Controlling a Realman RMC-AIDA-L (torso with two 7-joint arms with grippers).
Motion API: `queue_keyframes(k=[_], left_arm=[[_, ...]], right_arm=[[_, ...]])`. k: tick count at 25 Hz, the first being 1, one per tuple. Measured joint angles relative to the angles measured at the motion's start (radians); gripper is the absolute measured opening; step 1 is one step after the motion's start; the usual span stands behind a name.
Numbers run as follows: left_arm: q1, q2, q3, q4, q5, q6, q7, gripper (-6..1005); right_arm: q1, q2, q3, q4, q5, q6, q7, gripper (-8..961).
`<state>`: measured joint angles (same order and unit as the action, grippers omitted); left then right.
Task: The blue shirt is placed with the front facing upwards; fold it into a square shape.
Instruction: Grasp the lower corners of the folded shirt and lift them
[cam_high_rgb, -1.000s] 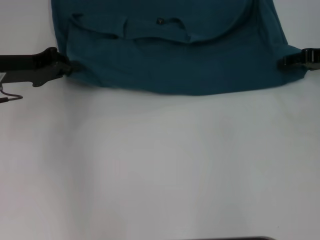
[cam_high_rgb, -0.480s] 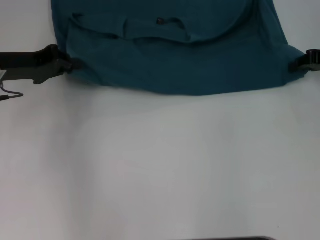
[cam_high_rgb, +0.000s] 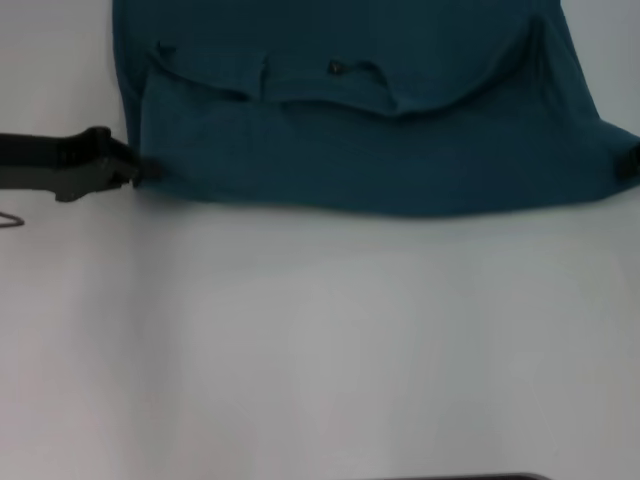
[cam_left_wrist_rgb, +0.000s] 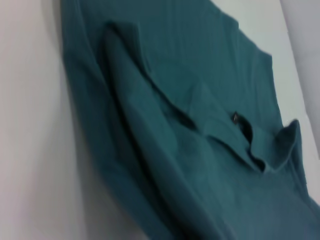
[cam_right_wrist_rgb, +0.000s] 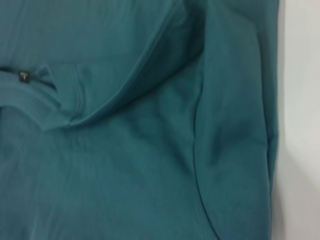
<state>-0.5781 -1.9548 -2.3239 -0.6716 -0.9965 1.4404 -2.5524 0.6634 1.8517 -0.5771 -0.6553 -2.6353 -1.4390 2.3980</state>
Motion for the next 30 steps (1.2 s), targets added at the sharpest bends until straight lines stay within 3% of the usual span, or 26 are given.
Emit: queue_keyframes(k=[4,11,15,18,21,30], left_arm=[[0.03,-0.005,0.0,-0.056,0.021,0.105,0.0,-2],[0.109,-0.037,-0.002,-0.158,0.045,0.263,-0.009,-2],[0.154,-0.056,-0.007,-0.208,0.072,0.333,-0.01,-2],[0.186,-0.062,-0.01,-0.234,0.086,0.368,-0.013,-2],[0.213,-0.066,-0.013,-0.255,0.093,0.395,-0.017,-2],[0.256,-0.086,-0.014,-0.286,0.166,0.459,-0.026,-2]], right_arm=[[-0.007,0.0,-0.003,-0.056,-0.037,-0.099,0.005,57],[-0.007,0.02,-0.008,-0.096,-0.091,-0.227,0.005,57],[-0.014,0.051,-0.017,-0.135,-0.136,-0.296,0.005,57],[-0.036,0.086,-0.02,-0.214,-0.16,-0.36,0.006,56],[-0.061,0.105,-0.02,-0.282,-0.162,-0.425,0.007,56],[-0.122,0.122,-0.057,-0.335,-0.163,-0.512,0.008,56]])
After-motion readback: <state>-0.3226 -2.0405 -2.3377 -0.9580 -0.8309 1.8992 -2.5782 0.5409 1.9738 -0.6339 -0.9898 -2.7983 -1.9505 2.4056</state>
